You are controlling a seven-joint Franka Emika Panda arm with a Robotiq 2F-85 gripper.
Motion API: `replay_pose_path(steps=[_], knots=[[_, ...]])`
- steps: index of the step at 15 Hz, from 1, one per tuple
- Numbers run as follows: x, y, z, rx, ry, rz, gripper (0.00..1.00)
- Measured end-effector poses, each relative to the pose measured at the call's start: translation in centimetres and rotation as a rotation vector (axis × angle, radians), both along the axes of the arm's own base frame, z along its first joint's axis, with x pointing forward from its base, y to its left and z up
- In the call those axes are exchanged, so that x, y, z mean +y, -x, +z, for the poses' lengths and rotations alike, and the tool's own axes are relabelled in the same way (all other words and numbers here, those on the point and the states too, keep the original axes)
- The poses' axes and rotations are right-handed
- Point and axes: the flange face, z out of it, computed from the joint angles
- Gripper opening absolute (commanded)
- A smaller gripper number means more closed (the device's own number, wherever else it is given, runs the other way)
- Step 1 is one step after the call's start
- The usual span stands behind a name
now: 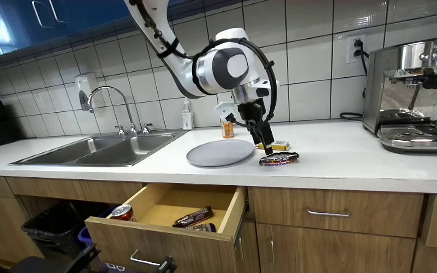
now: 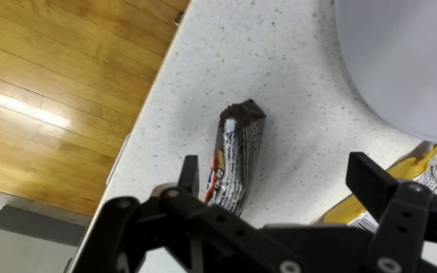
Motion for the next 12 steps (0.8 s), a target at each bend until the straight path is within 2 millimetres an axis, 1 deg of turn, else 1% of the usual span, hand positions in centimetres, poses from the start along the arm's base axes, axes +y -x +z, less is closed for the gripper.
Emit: replay_pose_path(steps=[5, 12], knots=[[-1.4, -1.4, -1.2, 0.024, -0.01, -0.029, 1.0], [-3.4, -2.3, -2.7, 0.062, -0.021, -0.062, 1.0]])
